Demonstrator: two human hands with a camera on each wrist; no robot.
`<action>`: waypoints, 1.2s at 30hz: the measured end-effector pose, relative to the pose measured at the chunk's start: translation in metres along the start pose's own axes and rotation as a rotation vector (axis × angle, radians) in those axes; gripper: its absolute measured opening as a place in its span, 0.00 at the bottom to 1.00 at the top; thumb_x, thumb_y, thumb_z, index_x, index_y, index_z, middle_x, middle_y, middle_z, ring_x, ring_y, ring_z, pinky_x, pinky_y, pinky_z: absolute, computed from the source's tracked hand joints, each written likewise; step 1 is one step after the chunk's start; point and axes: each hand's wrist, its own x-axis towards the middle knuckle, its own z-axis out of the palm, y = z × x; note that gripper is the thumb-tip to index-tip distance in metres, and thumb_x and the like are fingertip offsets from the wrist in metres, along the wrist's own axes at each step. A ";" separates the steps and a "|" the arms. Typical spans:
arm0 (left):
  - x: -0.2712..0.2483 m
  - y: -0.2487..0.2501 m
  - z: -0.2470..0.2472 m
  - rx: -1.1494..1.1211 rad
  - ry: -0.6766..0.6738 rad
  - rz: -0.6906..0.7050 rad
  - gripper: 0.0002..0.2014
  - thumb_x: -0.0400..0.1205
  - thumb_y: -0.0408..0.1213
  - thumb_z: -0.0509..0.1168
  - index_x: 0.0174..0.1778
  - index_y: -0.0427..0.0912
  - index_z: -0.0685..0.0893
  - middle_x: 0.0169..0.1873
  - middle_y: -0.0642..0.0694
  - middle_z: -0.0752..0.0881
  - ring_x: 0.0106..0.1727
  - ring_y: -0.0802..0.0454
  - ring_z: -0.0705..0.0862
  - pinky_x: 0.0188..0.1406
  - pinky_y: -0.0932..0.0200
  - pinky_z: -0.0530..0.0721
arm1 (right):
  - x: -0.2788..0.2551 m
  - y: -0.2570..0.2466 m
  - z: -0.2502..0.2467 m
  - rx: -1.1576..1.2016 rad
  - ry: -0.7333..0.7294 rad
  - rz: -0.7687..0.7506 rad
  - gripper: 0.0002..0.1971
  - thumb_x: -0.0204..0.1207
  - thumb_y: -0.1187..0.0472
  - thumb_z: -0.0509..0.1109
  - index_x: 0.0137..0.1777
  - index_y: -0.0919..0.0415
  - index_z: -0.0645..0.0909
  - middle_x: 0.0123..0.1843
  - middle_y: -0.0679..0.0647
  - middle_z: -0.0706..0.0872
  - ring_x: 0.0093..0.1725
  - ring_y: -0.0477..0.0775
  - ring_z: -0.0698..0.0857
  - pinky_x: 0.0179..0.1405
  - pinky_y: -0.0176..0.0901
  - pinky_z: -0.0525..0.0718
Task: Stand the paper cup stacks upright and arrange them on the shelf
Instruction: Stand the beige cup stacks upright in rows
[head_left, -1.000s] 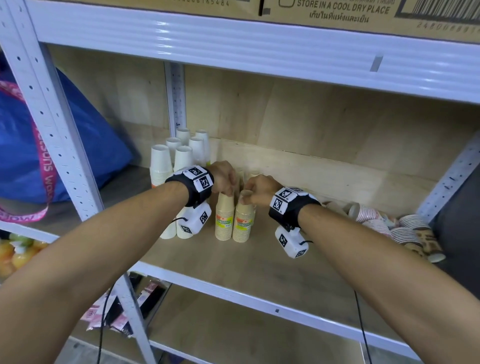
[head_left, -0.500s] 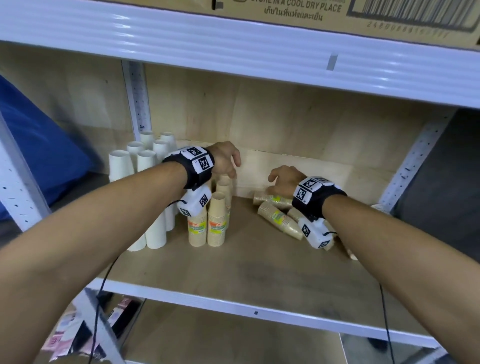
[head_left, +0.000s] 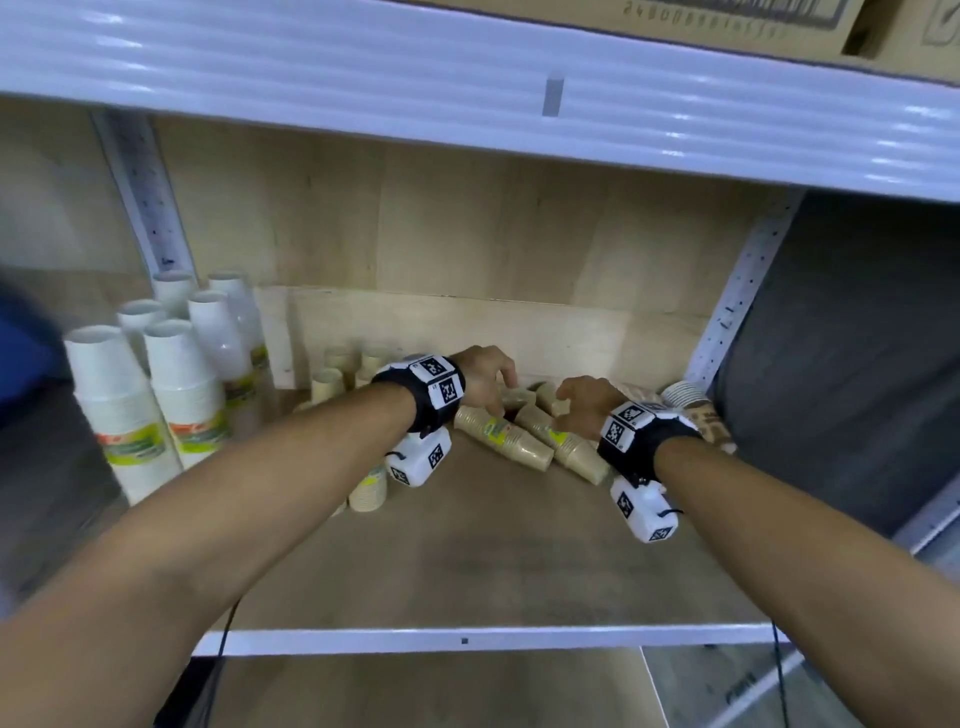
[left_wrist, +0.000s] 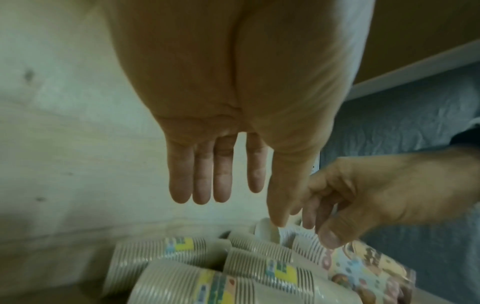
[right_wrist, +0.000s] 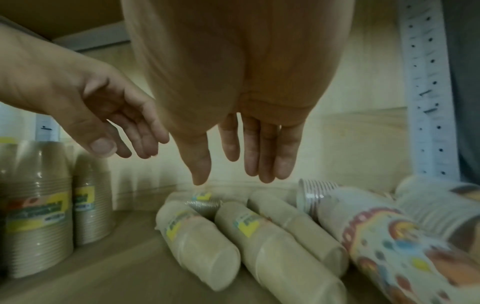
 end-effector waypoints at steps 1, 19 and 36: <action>0.005 0.001 0.007 0.001 -0.017 0.007 0.22 0.72 0.39 0.78 0.61 0.52 0.83 0.58 0.49 0.80 0.53 0.50 0.80 0.46 0.59 0.78 | 0.000 0.006 0.005 0.008 -0.012 0.012 0.30 0.69 0.45 0.75 0.71 0.51 0.75 0.69 0.53 0.79 0.62 0.56 0.82 0.49 0.40 0.77; 0.056 -0.013 0.087 0.077 -0.123 0.046 0.35 0.68 0.44 0.79 0.72 0.53 0.77 0.65 0.49 0.81 0.63 0.45 0.81 0.51 0.59 0.76 | 0.001 0.045 0.072 0.047 -0.028 0.071 0.34 0.71 0.52 0.73 0.77 0.55 0.68 0.70 0.60 0.79 0.68 0.64 0.80 0.63 0.48 0.79; 0.060 -0.010 0.090 0.354 -0.113 0.130 0.21 0.68 0.44 0.78 0.56 0.54 0.82 0.54 0.49 0.82 0.58 0.46 0.79 0.56 0.51 0.73 | -0.005 0.038 0.078 0.100 -0.019 0.132 0.35 0.69 0.50 0.75 0.75 0.55 0.68 0.66 0.58 0.83 0.63 0.64 0.83 0.59 0.51 0.82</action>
